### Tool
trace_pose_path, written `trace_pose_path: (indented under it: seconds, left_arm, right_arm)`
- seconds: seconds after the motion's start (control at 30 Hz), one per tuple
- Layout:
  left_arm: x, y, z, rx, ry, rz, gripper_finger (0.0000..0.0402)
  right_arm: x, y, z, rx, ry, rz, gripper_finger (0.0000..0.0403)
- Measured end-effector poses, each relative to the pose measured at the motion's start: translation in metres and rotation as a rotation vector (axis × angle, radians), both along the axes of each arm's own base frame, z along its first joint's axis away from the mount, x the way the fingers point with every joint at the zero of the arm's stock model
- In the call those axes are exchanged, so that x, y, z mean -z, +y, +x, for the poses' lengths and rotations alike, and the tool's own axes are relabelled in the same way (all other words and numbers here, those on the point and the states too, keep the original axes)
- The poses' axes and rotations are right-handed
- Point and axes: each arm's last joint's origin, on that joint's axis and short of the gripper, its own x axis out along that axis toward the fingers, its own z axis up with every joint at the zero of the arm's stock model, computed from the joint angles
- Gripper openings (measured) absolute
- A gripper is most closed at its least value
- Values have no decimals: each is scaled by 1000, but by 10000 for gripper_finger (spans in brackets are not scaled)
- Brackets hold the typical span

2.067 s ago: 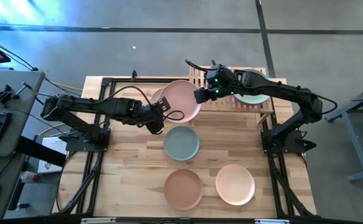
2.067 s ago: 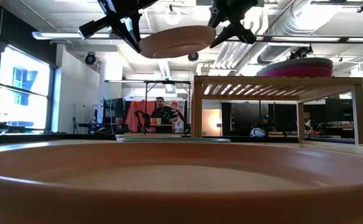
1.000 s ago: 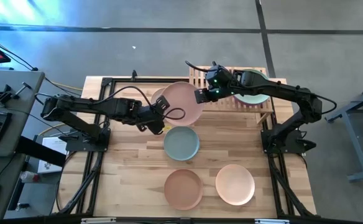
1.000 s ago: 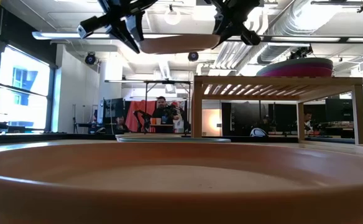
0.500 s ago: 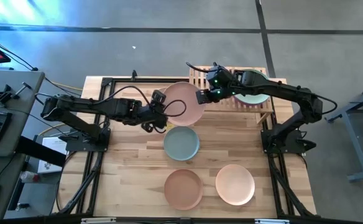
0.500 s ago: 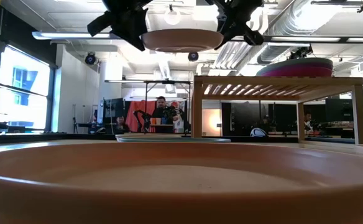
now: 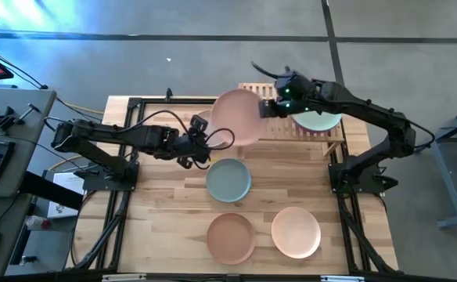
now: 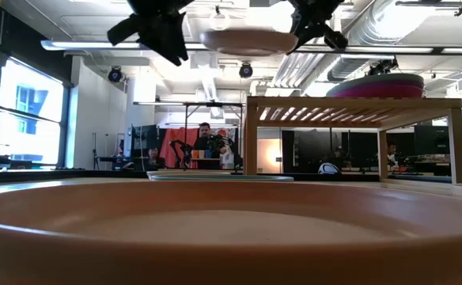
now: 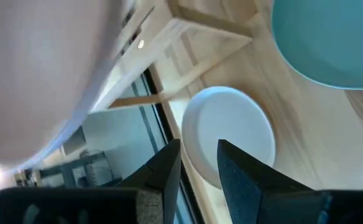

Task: Place and stack plates onto a shelf
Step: Stack the light brown plate on the green plate on the shelf

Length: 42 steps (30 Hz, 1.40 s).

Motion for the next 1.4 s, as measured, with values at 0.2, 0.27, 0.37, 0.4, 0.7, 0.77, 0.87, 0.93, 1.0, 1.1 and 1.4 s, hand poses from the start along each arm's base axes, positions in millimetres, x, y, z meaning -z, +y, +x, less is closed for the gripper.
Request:
trace_pose_path:
  seconds: [0.2,0.27,0.37,0.4,0.7,0.77,0.87,0.93,1.0,1.1,1.4]
  left_arm:
    - [-1,9,-1,-79,-39,-36,96]
    - [-1,13,-1,-102,-49,-44,96]
    - [-1,19,-1,-126,-51,-42,96]
    - [-1,21,-1,-131,-52,-42,96]
    - [-1,32,-2,-205,-88,-70,96]
    - [-1,33,-2,-211,-94,-88,96]
    - [0,35,-2,-197,-93,-129,96]
    - [0,36,-2,-190,-93,-151,96]
    - [0,38,-2,-186,-95,-169,96]
    - [0,42,-1,-183,-109,-195,96]
    - [-2,56,-1,-216,-149,-210,96]
  right_arm:
    - [-6,-2,-16,24,13,2,1]
    - [-10,-3,-23,34,3,-7,1]
    - [-17,-4,-36,56,-12,-11,1]
    - [-20,-4,-41,65,-14,-13,0]
    - [-35,-1,-104,238,36,9,0]
    - [-37,2,-119,289,57,16,0]
    - [-42,10,-141,337,56,7,0]
    - [-45,16,-153,374,47,-3,0]
    - [-48,23,-164,405,42,-21,0]
    - [-50,33,-179,447,53,-41,0]
    - [-48,51,-206,585,86,-46,0]
